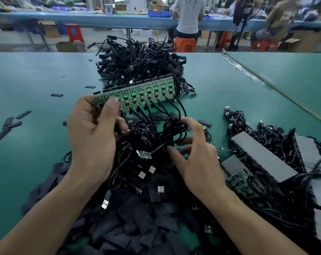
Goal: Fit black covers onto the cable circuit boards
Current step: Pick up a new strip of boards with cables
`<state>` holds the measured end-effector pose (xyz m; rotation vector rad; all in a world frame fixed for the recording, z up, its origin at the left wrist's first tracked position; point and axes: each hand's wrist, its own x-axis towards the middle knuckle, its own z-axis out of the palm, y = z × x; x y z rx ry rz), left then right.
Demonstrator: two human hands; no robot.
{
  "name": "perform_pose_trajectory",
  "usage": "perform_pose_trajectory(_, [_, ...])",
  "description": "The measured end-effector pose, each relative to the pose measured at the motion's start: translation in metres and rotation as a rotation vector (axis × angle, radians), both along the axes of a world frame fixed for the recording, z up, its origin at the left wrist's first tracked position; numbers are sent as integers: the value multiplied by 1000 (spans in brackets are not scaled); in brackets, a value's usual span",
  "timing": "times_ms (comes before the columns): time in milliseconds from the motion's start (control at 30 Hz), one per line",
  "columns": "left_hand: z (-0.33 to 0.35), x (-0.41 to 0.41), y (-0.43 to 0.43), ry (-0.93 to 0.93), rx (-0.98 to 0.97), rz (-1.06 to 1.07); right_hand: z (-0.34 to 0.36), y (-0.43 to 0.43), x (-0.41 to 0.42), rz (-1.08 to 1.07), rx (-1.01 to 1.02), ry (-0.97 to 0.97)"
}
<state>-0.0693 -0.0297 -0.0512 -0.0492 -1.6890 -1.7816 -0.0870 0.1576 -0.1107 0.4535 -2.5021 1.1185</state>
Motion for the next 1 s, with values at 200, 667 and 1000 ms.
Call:
perform_pose_trajectory(200, [3, -2, -3, -172, 266, -140, -4, 1, -5, -76, -93, -38])
perform_pose_trajectory(667, [-13, -9, -11, -648, 81, -137, 4, 2, -6, -143, -410, 35])
perform_pose_trajectory(1000, [-13, -21, -14, -510, 579, -147, 16, 3, -7, -184, -1038, 195])
